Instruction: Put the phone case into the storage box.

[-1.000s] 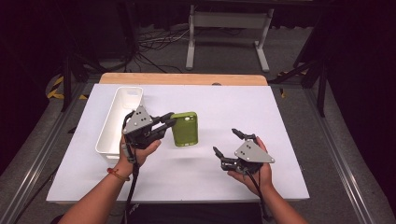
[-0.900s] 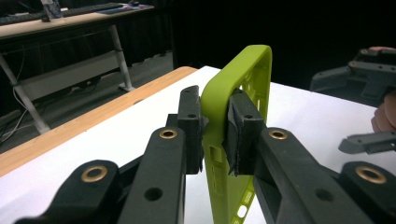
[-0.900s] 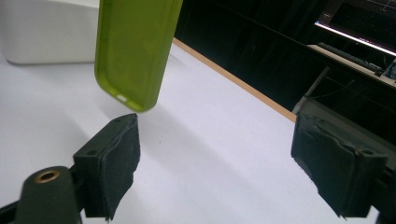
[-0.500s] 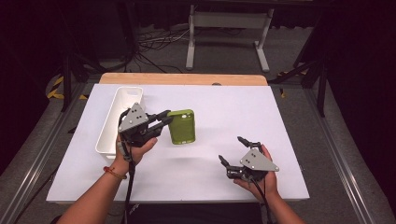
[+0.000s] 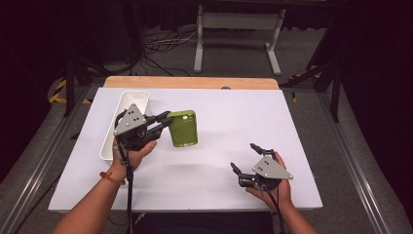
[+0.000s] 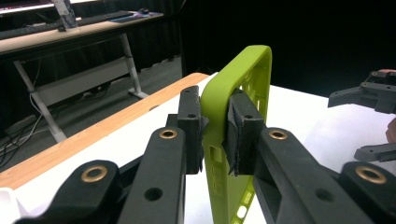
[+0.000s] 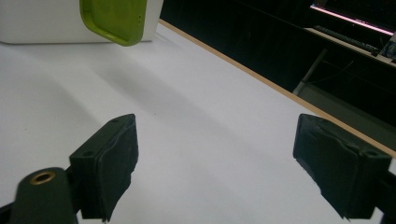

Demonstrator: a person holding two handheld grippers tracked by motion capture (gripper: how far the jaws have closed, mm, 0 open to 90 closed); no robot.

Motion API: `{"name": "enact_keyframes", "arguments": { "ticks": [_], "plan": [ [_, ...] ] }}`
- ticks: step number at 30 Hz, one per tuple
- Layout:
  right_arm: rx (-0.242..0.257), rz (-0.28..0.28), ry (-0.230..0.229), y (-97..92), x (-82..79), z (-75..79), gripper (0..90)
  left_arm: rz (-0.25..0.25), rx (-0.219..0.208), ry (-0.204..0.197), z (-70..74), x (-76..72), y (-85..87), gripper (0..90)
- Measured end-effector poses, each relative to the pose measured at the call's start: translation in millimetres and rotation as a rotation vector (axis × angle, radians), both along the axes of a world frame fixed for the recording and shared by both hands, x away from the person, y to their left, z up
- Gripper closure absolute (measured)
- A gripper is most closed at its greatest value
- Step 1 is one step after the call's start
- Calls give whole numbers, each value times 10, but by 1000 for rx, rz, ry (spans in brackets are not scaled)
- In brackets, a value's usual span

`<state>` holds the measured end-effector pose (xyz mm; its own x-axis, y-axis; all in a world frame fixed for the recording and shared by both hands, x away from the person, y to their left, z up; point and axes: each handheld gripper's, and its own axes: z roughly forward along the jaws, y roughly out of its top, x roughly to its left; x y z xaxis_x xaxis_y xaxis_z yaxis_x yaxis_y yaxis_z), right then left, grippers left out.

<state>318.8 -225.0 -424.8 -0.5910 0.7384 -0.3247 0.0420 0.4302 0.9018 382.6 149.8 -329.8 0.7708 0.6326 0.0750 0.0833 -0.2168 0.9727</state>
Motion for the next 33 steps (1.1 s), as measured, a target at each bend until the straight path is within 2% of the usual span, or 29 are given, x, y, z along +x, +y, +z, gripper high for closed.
{"name": "enact_keyframes", "arguments": {
  "ticks": [1, 2, 14, 19, 21, 22, 33],
  "plan": [
    [-4, -1, -2, -4, -4, -1, 151, -2, 9, 4, 11, 0, 15, 783],
    [-10, 2, -10, -7, -8, -4, 151, 4, -2, -5, 15, 1, 22, 782],
    [-25, 7, 2, -29, 12, -16, 151, 29, 16, -40, 133, 20, 165, 783],
    [-14, 8, -1, -53, 16, 4, 150, 54, 30, -51, 199, 33, 262, 782],
    [-13, 7, -2, -58, 14, 9, 149, 57, 23, -51, 202, 37, 274, 783],
    [-11, 4, -3, -65, 11, 14, 149, 57, 35, -52, 215, 42, 302, 783],
    [5, -10, -12, -111, 21, 41, 149, 79, 33, -69, 261, 88, 456, 783]
  ]
}}
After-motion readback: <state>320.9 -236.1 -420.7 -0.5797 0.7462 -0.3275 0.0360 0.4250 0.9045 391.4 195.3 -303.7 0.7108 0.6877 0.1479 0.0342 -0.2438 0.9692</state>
